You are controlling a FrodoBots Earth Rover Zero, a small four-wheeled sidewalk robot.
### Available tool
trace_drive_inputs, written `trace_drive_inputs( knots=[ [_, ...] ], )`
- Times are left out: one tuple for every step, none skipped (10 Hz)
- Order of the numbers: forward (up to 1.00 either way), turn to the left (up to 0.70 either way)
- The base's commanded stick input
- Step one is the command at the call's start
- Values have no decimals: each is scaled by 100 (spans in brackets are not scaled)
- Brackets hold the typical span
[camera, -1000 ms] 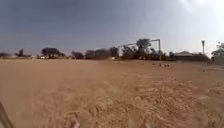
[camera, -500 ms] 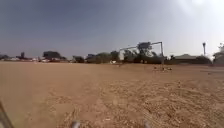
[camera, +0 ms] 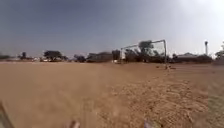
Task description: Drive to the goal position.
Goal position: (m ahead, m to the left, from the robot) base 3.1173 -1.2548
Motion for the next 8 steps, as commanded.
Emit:
trace_drive_inputs(
  knots=[
    [70, 0],
    [70, 0],
    [70, 0],
    [70, 0],
    [70, 0],
    [70, 0],
    [70, 0],
    [70, 0]
  ],
)
